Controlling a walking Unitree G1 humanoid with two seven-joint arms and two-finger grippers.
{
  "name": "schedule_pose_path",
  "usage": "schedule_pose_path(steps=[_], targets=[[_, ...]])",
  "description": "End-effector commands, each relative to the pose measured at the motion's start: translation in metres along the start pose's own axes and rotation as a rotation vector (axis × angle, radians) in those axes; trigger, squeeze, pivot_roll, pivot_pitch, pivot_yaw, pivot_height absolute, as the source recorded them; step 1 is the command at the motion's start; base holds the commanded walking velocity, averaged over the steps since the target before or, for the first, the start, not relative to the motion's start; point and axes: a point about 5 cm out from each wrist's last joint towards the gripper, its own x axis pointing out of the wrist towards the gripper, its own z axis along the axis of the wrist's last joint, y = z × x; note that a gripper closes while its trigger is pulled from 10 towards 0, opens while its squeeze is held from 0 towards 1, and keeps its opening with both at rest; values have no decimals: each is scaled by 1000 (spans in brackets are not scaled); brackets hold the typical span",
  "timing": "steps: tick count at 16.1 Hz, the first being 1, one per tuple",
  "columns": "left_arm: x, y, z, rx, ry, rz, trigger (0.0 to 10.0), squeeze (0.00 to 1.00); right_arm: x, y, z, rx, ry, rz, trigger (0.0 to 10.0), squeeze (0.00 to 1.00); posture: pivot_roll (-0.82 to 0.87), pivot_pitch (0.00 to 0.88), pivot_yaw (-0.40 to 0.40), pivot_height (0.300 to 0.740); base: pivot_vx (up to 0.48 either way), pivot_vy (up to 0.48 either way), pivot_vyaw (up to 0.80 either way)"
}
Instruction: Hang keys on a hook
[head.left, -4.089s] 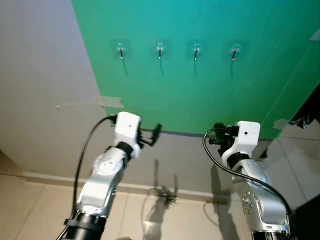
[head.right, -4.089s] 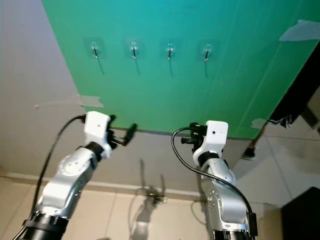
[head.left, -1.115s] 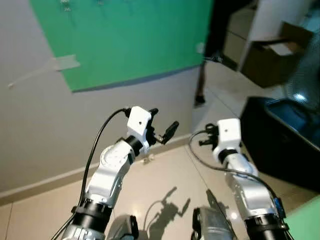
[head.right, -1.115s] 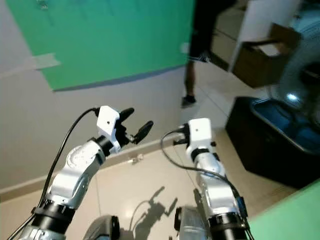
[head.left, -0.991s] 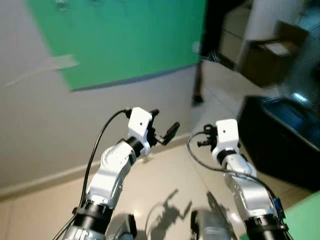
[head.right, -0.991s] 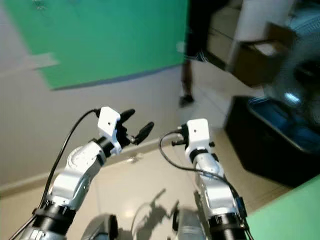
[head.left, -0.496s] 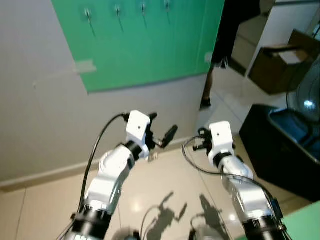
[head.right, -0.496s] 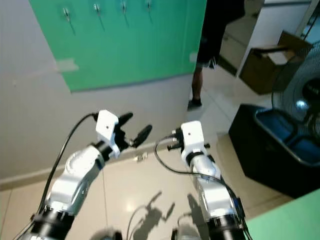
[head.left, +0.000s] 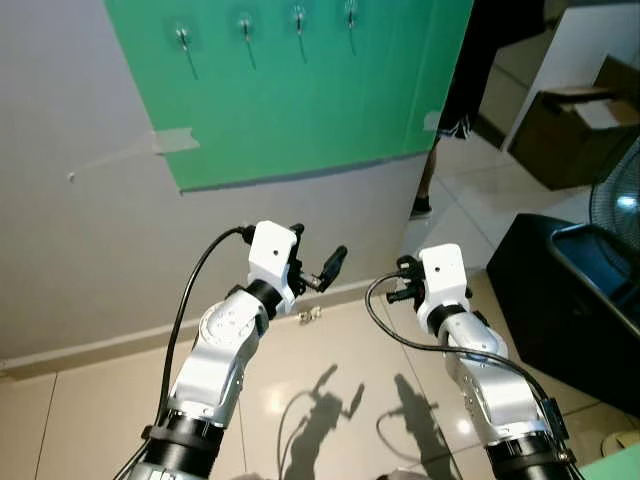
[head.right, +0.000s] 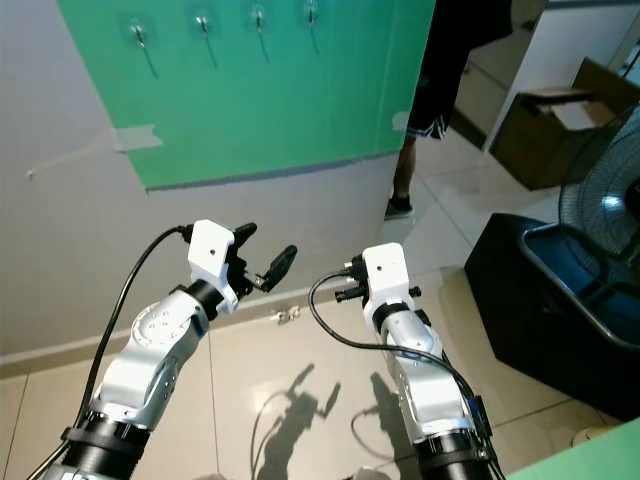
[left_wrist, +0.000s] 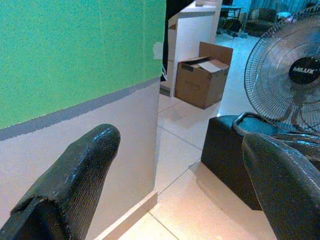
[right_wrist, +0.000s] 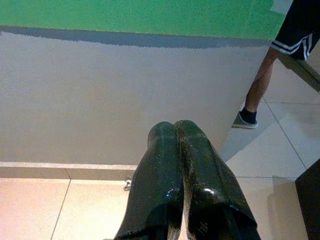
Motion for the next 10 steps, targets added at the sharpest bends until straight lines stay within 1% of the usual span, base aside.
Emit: schedule_pose_path(steps=[1, 5, 6, 7, 8, 10], targets=[[2, 1, 0, 6, 18, 7, 10000, 0, -3, -2, 3, 7, -15, -13, 10000, 0, -86, 0, 20, 740, 0, 0, 0], [3, 4, 1, 13, 13, 37, 10000, 0, -2, -4, 3, 14, -14, -19, 10000, 0, -86, 0, 19, 740, 0, 0, 0], [3, 4, 1, 1, 11, 35, 10000, 0, -2, -4, 4, -2, -23, -28, 10000, 0, -84, 0, 17, 740, 0, 0, 0], [4, 3, 1, -16, 13, 33, 10000, 0, -2, -5, 5, -19, -24, -42, 10000, 0, -83, 0, 16, 740, 0, 472, 0], [4, 4, 1, -37, 17, 35, 10000, 0, -1, -6, 5, -14, -18, -43, 10000, 0, -81, 0, 16, 740, 0, 472, 0], [4, 4, 1, -25, 28, 38, 10000, 0, -1, -6, 6, 3, -24, -35, 10000, 0, -79, 0, 14, 740, 0, 474, 0]])
